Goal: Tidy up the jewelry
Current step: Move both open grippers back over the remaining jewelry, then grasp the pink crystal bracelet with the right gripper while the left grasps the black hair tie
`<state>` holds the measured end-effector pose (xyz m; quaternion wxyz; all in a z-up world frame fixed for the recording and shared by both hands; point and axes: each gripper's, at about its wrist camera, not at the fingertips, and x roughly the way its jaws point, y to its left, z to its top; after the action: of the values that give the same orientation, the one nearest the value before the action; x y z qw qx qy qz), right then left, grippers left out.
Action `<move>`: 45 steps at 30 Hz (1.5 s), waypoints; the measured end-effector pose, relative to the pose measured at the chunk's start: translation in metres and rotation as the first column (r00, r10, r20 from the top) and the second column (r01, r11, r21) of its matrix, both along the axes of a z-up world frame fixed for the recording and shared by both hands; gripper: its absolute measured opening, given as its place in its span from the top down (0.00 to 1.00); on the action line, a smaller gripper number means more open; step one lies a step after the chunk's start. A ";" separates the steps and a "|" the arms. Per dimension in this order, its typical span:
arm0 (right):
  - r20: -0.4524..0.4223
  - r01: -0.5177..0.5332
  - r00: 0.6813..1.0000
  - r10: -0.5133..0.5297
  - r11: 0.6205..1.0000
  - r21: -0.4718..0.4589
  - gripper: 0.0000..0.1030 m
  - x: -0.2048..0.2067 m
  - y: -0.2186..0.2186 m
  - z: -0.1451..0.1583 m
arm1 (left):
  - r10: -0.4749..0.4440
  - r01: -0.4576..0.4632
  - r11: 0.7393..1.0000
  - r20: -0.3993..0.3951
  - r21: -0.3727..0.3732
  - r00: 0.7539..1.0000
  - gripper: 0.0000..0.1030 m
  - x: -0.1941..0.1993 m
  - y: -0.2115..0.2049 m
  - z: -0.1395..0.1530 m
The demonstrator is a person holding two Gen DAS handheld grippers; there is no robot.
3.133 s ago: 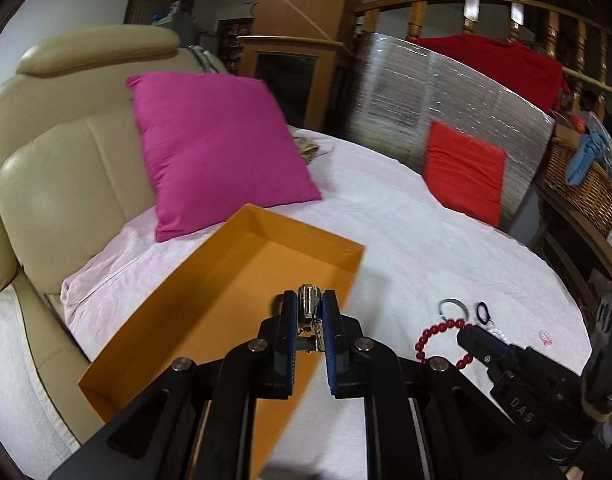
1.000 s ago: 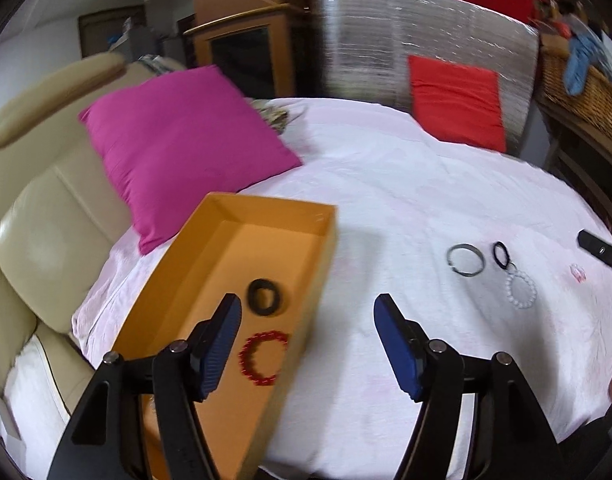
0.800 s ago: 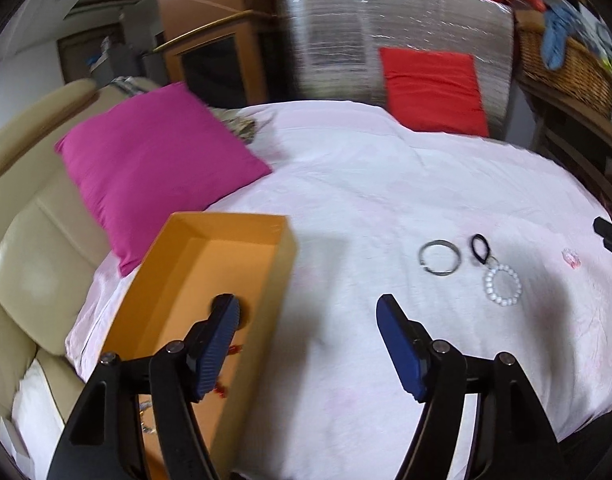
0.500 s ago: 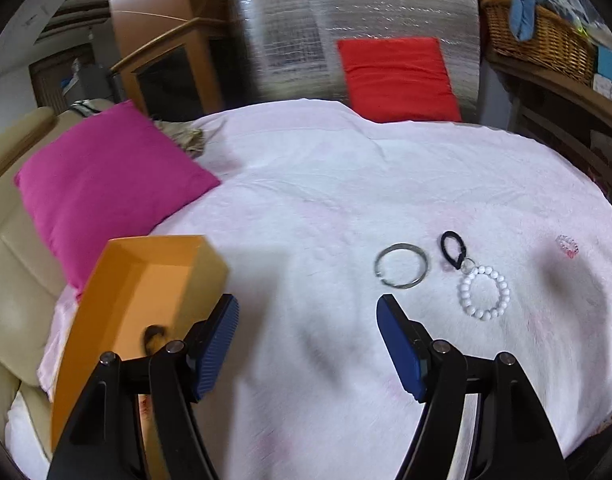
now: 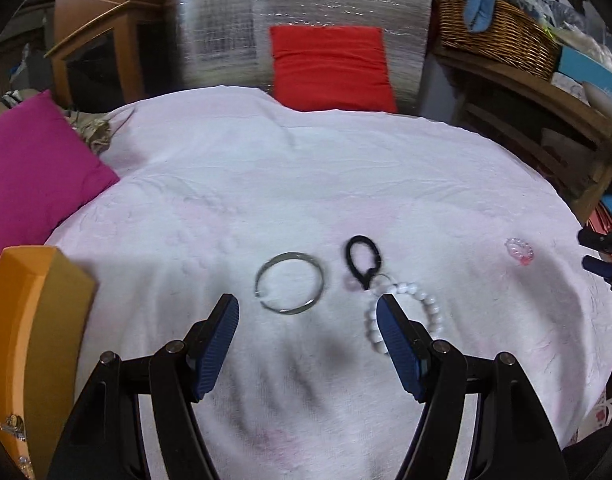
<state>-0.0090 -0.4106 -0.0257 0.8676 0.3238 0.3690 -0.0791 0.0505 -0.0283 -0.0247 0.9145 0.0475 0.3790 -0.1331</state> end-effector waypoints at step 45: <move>-0.092 -0.079 0.993 0.069 0.991 -0.109 0.91 0.073 0.058 -0.020 | -0.070 0.069 0.997 -0.053 -0.032 0.996 0.30 0.032 -0.024 -0.020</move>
<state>0.0639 -0.3527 -0.0456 0.8697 0.2569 0.4135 -0.0816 0.0827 -0.0520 -0.0447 0.8993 0.0433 0.3999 -0.1718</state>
